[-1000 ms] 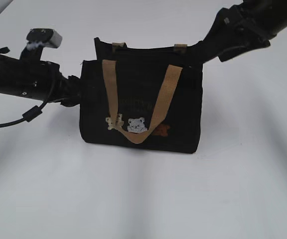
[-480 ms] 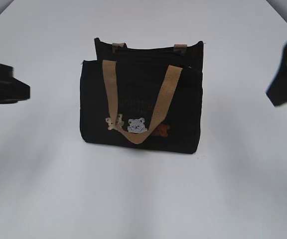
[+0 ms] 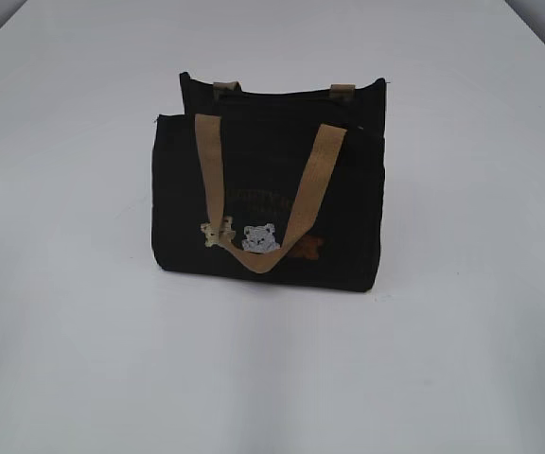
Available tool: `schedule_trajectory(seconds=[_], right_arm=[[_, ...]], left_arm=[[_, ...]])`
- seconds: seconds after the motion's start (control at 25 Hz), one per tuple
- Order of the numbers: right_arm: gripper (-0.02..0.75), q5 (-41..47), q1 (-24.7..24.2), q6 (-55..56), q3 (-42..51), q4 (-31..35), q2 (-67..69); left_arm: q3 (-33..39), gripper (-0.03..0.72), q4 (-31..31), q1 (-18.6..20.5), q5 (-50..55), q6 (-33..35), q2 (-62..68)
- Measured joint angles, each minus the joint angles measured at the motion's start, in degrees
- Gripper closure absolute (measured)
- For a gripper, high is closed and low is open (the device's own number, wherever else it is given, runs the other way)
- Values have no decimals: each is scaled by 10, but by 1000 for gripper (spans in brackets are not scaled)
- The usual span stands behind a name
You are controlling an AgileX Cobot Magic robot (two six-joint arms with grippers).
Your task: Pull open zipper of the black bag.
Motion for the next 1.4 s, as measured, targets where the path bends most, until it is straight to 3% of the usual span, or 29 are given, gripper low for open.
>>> schedule_trajectory(seconds=[0.16,0.4,0.72,0.92,1.4], right_arm=[[246,-17,0,0,52,0,-101],[265,-50,0,-12,77,2,-202],[327,-58,0,-13,78,3,-297],[330,-59,0,-13,78,4,-370],[335,-59,0,-13,80,3,-374]], left_arm=[[30,480,57,0,68,-6,-86],[80,480,64,0,72,-6,-177],[85,480,66,0,70,-6,-287],[86,480,66,0,69,-6,-290],[86,480,64,0,69,-6,-290]])
